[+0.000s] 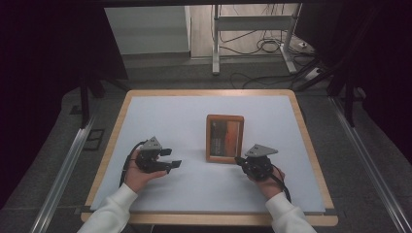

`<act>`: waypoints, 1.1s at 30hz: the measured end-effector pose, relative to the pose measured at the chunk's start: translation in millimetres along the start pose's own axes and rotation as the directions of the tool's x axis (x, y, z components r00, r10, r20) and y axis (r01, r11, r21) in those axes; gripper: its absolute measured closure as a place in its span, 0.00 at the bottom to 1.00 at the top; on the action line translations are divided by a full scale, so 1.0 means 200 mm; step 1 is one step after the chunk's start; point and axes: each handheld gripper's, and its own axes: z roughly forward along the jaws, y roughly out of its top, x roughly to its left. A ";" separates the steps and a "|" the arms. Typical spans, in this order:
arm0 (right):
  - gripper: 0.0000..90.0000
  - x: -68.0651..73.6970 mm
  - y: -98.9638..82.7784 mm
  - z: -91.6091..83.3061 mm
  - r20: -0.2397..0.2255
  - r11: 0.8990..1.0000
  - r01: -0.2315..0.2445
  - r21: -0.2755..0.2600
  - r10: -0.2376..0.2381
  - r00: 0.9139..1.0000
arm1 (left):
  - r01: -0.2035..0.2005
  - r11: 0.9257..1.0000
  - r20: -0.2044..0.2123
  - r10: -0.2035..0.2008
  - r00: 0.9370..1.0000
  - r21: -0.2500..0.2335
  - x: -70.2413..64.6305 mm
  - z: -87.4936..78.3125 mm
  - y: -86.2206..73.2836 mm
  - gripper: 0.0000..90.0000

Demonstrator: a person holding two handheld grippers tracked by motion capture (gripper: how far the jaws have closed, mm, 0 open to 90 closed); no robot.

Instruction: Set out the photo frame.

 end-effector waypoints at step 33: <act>0.37 -0.20 -0.31 -0.35 0.083 0.984 -0.167 -0.056 0.171 0.982 | -0.022 1.000 -0.017 0.022 1.000 0.013 -0.06 -0.04 -0.06 0.35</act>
